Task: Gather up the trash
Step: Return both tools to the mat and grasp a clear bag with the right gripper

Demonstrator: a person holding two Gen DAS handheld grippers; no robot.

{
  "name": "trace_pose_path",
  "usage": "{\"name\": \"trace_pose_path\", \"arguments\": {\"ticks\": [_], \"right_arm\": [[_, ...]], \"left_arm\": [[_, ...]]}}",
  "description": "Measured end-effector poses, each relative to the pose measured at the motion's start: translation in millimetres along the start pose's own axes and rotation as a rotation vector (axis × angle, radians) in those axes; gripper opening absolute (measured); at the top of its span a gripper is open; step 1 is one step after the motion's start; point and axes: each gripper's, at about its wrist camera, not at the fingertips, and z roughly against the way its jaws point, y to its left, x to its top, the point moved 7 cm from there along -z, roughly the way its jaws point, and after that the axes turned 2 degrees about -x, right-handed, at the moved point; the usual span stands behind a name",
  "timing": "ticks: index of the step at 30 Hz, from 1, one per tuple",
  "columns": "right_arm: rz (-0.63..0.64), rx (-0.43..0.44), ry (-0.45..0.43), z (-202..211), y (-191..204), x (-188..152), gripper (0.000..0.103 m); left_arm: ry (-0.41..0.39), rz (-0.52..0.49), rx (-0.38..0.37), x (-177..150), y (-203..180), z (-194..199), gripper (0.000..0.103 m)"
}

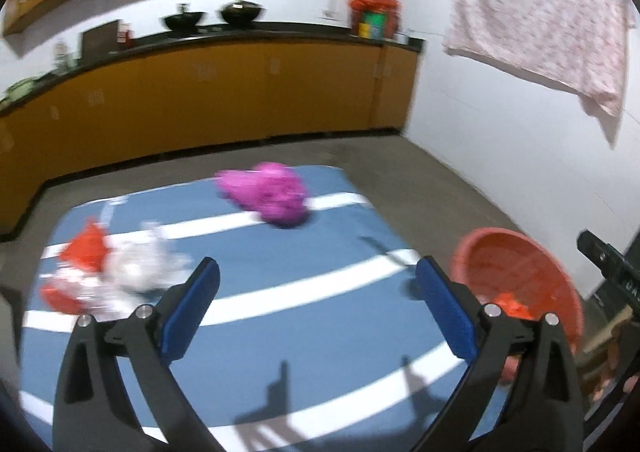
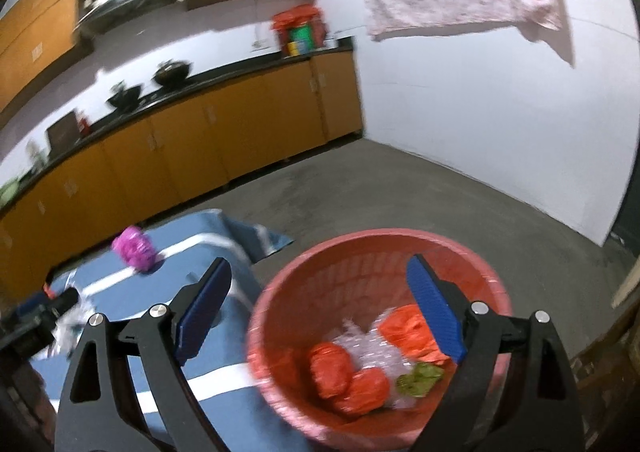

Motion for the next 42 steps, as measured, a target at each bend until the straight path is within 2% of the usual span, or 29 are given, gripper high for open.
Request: {"name": "trace_pose_path", "arguments": {"ticks": [4, 8, 12, 16, 20, 23, 31, 33, 35, 37, 40, 42], "right_arm": [[0.057, 0.091, 0.033, -5, 50, -13, 0.089], [0.149, 0.200, 0.078, -10, 118, -35, 0.089], [0.235, 0.303, 0.116, -9, 187, -57, 0.088], [0.327, 0.391, 0.162, -13, 257, -85, 0.087], [0.388, 0.454, 0.206, -22, 311, -109, 0.087], [0.421, 0.483, 0.252, -33, 342, -123, 0.082], [0.479, 0.466, 0.313, -57, 374, -139, 0.074], [0.483, 0.469, 0.329, -58, 377, -140, 0.070], [0.498, 0.474, 0.340, -60, 380, -142, 0.060], [0.514, 0.479, 0.357, -59, 382, -147, 0.045], [0.515, 0.485, 0.363, -57, 379, -147, 0.035], [0.518, 0.489, 0.357, -53, 374, -147, 0.034]], "left_arm": [[-0.022, 0.031, 0.129, -10, 67, 23, 0.096], [-0.027, 0.066, 0.281, -28, 143, 47, 0.096], [-0.006, 0.137, 0.391, -51, 211, 65, 0.096], [0.014, 0.200, 0.451, -71, 259, 75, 0.096], [0.020, 0.244, 0.483, -83, 293, 82, 0.096], [0.016, 0.270, 0.494, -88, 310, 86, 0.096], [0.009, 0.327, 0.487, -88, 339, 83, 0.096], [0.009, 0.331, 0.478, -88, 340, 79, 0.096], [0.010, 0.326, 0.466, -87, 338, 76, 0.096], [0.010, 0.316, 0.458, -87, 335, 74, 0.096], [0.008, 0.304, 0.451, -84, 329, 72, 0.096], [0.003, 0.300, 0.442, -82, 325, 72, 0.096]]}}
